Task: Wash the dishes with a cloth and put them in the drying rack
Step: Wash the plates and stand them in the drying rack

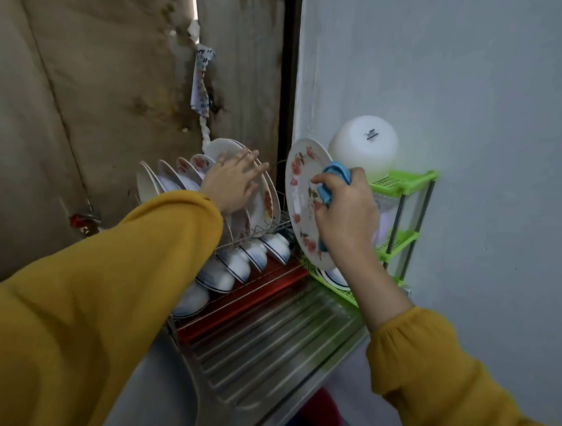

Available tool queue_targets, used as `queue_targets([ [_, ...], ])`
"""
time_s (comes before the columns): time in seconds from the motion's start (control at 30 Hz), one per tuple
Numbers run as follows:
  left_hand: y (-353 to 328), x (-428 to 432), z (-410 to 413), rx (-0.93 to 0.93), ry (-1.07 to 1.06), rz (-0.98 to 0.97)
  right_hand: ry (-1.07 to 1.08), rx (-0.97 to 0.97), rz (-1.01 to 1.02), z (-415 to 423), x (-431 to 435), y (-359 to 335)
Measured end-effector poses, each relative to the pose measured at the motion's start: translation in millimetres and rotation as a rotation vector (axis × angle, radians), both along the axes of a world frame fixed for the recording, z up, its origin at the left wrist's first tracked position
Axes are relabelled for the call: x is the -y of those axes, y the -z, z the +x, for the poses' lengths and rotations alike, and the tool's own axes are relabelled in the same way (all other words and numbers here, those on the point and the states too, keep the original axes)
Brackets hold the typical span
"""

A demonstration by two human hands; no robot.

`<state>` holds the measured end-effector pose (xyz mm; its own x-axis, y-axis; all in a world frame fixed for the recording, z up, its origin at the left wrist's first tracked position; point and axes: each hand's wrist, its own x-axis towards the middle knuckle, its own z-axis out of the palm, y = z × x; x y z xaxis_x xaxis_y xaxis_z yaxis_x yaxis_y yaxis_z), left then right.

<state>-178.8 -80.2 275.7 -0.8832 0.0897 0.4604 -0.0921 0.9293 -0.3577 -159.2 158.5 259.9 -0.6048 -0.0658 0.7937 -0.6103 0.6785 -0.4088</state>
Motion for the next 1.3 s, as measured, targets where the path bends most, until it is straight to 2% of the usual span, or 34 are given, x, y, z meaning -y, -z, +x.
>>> queue_targets([
  [0.1,6,15,0,-0.030,0.073,-0.032,-0.025,-0.067,-0.019,-18,12,-7],
  [0.3,11,21,-3,-0.068,0.085,-0.081,-0.084,-0.188,-0.027,-56,42,-9],
  [0.63,17,23,-6,-0.105,0.113,-0.076,-0.169,-0.231,-0.041,-109,73,2],
  [0.87,17,24,-7,-0.130,0.122,-0.078,-0.214,-0.365,-0.132,-124,86,9],
  [1.3,20,22,-7,-0.161,0.108,-0.070,-0.274,-0.177,-0.086,-141,109,37],
])
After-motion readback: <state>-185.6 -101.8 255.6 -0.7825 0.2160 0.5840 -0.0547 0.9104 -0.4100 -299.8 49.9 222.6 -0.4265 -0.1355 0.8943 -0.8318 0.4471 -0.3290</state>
